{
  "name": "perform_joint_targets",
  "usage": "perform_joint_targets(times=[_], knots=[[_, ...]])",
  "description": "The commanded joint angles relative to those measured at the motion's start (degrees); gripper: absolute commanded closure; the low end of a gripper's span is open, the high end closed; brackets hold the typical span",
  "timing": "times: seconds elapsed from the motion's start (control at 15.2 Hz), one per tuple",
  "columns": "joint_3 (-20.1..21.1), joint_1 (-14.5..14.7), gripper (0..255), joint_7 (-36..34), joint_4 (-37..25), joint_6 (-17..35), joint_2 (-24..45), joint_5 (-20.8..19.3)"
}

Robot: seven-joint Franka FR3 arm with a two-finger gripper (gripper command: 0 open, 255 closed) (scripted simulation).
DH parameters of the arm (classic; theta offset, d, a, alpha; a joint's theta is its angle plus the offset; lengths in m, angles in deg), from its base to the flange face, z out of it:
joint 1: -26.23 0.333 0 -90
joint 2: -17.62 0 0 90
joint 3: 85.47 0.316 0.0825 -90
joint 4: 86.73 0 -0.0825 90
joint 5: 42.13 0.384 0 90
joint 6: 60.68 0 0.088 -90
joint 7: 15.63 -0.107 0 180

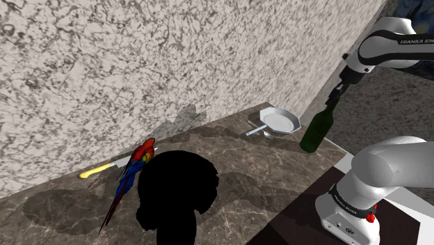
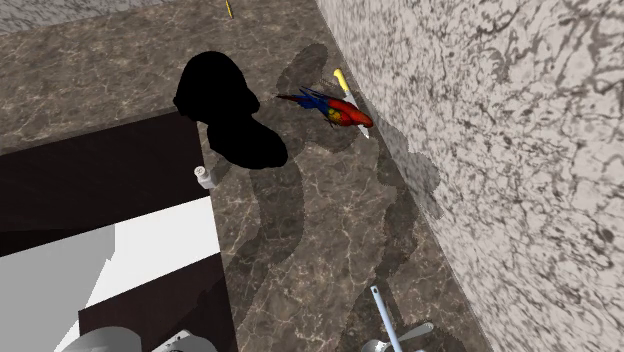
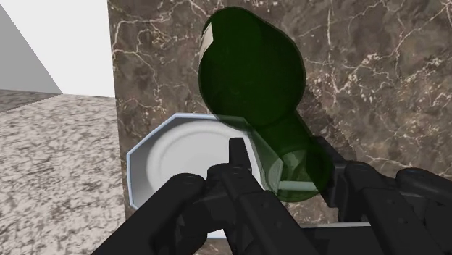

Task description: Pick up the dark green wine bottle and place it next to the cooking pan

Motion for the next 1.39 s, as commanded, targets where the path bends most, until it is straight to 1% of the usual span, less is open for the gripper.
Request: perform_joint_targets(times=[0.0, 0.13, 0.2, 0.53, 0.79, 1.32], knots=[[-0.01, -0.01, 255, 0.00, 0.03, 0.06, -0.01, -0.01], [-0.01, -0.01, 255, 0.00, 0.03, 0.06, -0.01, -0.01], [-0.01, -0.01, 0, 0.00, 0.03, 0.06, -0.01, -0.01], [-0.01, -0.01, 0, 0.00, 0.03, 0.06, -0.01, -0.01], [1.74, 0.14, 0, 0.15, -6.12, -7.82, -1.75, 1.17], [1.74, 0.13, 0, 0.16, -6.11, -7.80, -1.75, 1.17]])
